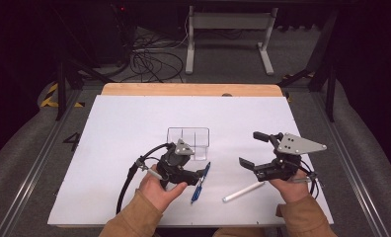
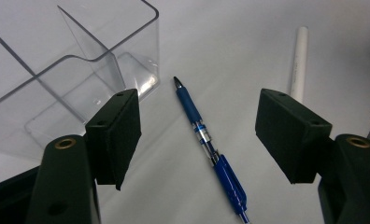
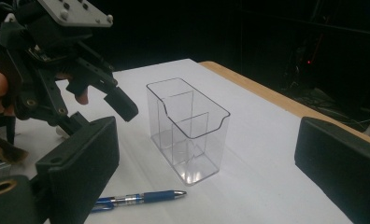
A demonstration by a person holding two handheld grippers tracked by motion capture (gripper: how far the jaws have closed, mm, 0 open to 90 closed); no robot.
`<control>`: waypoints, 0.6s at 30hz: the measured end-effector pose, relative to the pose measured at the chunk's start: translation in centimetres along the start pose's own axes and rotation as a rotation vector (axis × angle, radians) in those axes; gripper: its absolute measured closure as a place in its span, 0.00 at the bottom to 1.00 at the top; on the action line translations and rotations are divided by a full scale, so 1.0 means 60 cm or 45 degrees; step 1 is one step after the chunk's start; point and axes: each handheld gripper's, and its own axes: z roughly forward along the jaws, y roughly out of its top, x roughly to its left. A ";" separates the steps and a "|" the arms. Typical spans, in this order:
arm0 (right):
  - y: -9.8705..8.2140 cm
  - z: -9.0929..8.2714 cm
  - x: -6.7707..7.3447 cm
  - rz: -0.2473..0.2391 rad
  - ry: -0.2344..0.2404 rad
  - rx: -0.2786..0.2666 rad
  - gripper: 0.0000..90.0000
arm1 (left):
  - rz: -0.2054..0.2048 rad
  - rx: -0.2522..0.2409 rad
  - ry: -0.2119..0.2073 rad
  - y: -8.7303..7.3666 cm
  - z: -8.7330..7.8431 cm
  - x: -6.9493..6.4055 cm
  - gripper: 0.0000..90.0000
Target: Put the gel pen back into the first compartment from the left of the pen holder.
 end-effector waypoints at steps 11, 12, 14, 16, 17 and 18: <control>0.001 -0.002 -0.001 -0.006 0.001 0.000 0.08 | -0.038 0.089 -0.057 0.006 0.040 0.001 0.40; 0.000 -0.002 -0.001 -0.007 0.001 -0.001 0.08 | -0.046 0.096 -0.069 0.007 0.042 0.002 0.40; 0.000 -0.002 -0.001 -0.005 0.003 -0.002 0.08 | -0.049 0.095 -0.074 0.007 0.045 0.003 0.43; 0.000 -0.003 -0.001 -0.004 0.003 -0.001 0.08 | -0.065 0.107 -0.086 0.008 0.049 0.005 0.45; 0.000 -0.003 -0.001 -0.004 0.003 -0.001 0.08 | -0.077 0.114 -0.096 0.009 0.051 0.005 0.45; 0.000 -0.003 -0.002 -0.003 0.002 -0.001 0.08 | -0.079 0.122 -0.106 0.009 0.054 0.006 0.45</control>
